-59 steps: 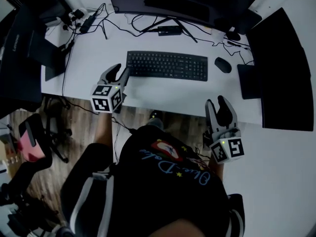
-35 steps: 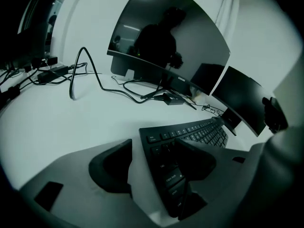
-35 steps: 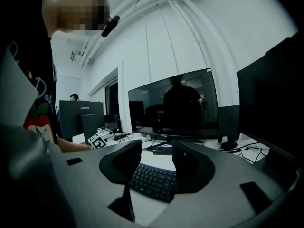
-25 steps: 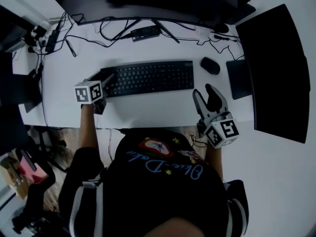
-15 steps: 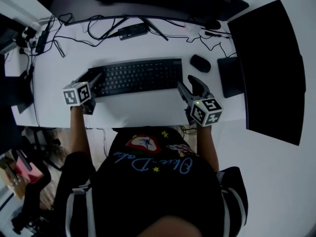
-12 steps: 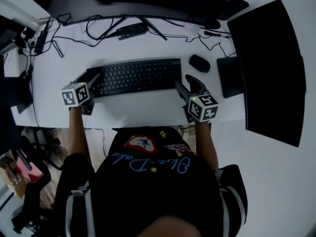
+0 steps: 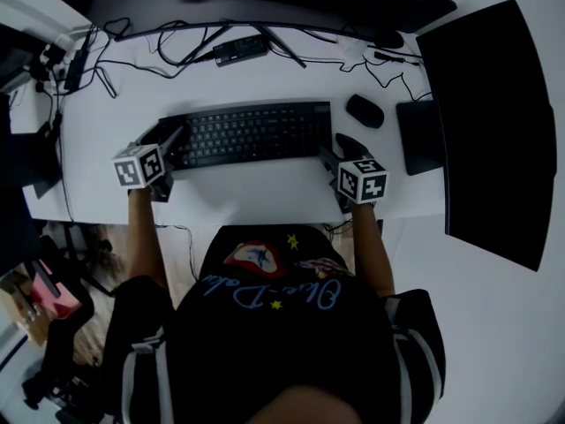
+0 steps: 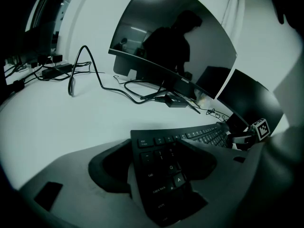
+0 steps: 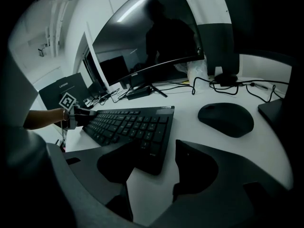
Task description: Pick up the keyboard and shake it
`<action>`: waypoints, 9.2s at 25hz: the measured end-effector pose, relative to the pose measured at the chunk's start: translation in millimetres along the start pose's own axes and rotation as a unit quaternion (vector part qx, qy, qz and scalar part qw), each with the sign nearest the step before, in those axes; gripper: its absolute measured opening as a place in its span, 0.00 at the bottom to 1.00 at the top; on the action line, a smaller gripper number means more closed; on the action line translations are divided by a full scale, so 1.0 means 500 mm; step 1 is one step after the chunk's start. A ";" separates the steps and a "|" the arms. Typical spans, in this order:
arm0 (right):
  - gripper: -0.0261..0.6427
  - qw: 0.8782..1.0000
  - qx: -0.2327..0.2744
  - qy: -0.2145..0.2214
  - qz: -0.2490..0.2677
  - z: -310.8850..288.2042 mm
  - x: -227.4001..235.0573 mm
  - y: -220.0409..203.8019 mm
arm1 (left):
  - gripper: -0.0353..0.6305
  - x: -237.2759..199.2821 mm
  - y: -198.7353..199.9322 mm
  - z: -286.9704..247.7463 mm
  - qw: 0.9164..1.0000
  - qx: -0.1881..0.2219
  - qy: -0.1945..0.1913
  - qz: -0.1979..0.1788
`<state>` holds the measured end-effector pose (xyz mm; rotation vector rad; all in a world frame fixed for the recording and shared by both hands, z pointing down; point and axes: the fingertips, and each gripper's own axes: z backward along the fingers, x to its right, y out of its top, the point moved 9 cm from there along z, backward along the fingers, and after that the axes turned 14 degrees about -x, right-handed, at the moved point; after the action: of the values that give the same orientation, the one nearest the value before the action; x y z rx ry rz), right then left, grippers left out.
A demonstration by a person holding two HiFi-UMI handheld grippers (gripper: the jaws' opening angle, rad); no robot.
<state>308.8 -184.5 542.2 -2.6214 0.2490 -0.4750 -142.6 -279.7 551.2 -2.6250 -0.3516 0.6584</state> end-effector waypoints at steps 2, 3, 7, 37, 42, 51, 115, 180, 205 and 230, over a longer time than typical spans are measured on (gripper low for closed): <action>0.36 1.000 -0.003 0.007 -0.007 -0.006 -0.003 -0.004 | 0.46 0.000 0.001 0.000 1.000 0.001 0.000 0.000; 0.36 1.000 -0.002 0.010 -0.012 -0.009 -0.004 -0.004 | 0.46 0.000 0.001 0.001 1.000 0.001 0.000 0.001; 0.36 0.999 -0.006 0.036 -0.021 -0.013 -0.008 0.000 | 0.46 0.001 0.001 -0.001 1.000 0.002 0.003 0.003; 0.31 0.984 0.150 -0.076 0.053 0.100 -0.016 0.019 | 0.46 0.123 0.026 0.121 0.987 0.151 0.041 -0.048; 0.31 0.969 0.209 -0.101 0.077 0.152 -0.031 0.055 | 0.46 0.154 0.066 0.175 0.976 0.200 0.038 -0.075; 0.31 0.937 0.307 -0.124 0.110 0.233 -0.038 0.106 | 0.45 0.223 0.129 0.270 0.946 0.288 0.049 -0.140; 0.30 0.731 0.530 -0.301 0.306 0.532 -0.147 0.211 | 0.32 0.307 0.125 0.383 0.892 0.401 0.063 -0.197; 0.29 0.982 0.149 -0.092 0.073 0.106 -0.017 -0.026 | 0.32 0.137 -0.061 0.130 0.984 0.093 0.108 -0.107; 0.29 0.997 0.058 -0.042 0.009 0.024 0.026 -0.033 | 0.33 0.080 -0.014 0.011 0.994 0.027 0.089 -0.050; 0.34 0.992 0.054 -0.099 0.047 0.025 0.027 -0.026 | 0.35 0.058 -0.055 0.009 0.989 0.096 0.108 0.026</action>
<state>327.2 -171.3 541.6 -2.5149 0.2731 -0.1874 -124.0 -244.5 548.5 -2.4960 -0.1468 0.3973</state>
